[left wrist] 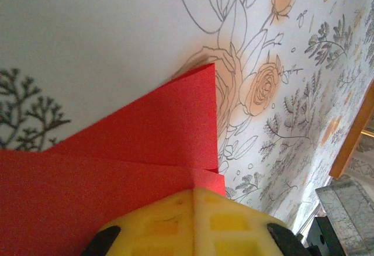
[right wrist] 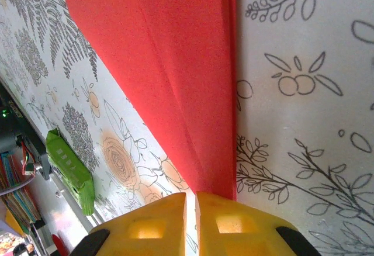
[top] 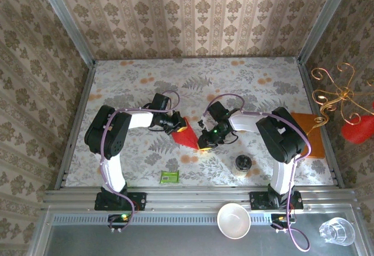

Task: Fold a paper plane with a square sheet of paper (pick it up from the middle)
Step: Fourth fold the wing at the center of the table.

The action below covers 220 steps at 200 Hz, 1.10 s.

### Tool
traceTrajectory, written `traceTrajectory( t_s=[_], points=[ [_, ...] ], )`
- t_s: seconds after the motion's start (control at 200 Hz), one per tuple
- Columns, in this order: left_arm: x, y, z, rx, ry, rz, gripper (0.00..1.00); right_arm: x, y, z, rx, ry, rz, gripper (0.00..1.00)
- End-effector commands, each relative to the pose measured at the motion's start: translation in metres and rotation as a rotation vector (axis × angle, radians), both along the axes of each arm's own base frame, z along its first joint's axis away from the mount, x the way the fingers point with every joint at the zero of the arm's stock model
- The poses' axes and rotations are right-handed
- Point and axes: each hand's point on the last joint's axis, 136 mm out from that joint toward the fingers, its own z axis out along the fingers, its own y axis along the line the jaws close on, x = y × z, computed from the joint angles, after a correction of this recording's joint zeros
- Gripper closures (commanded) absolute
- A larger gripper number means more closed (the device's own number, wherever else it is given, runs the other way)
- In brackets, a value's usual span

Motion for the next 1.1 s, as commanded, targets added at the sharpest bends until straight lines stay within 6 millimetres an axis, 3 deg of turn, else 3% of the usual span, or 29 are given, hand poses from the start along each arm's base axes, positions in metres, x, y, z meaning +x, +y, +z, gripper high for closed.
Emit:
traceTrajectory(
  t_s=[0.0,0.31,0.545,0.67,0.79,1.095],
  points=[
    [0.004,0.011,-0.001,0.037,-0.007,0.022,0.9,-0.016,-0.009,-0.002,-0.03,0.077,-0.009,0.85],
    [-0.002,0.014,-0.016,0.053,0.024,0.023,0.9,-0.022,-0.018,-0.014,-0.084,0.103,-0.015,0.85],
    [-0.004,0.015,-0.02,0.055,0.029,0.017,0.91,0.02,0.015,0.035,0.074,-0.053,-0.051,0.85],
    [-0.004,0.014,-0.021,0.055,0.032,0.019,0.91,0.031,0.017,0.016,0.033,-0.032,-0.067,0.85],
    [-0.006,0.014,-0.024,0.056,0.04,0.019,0.91,0.028,0.014,-0.002,0.0,-0.004,-0.07,0.86],
    [-0.011,0.02,-0.034,0.085,0.065,0.031,0.91,-0.011,-0.015,-0.018,-0.087,0.071,-0.038,0.87]
  ],
)
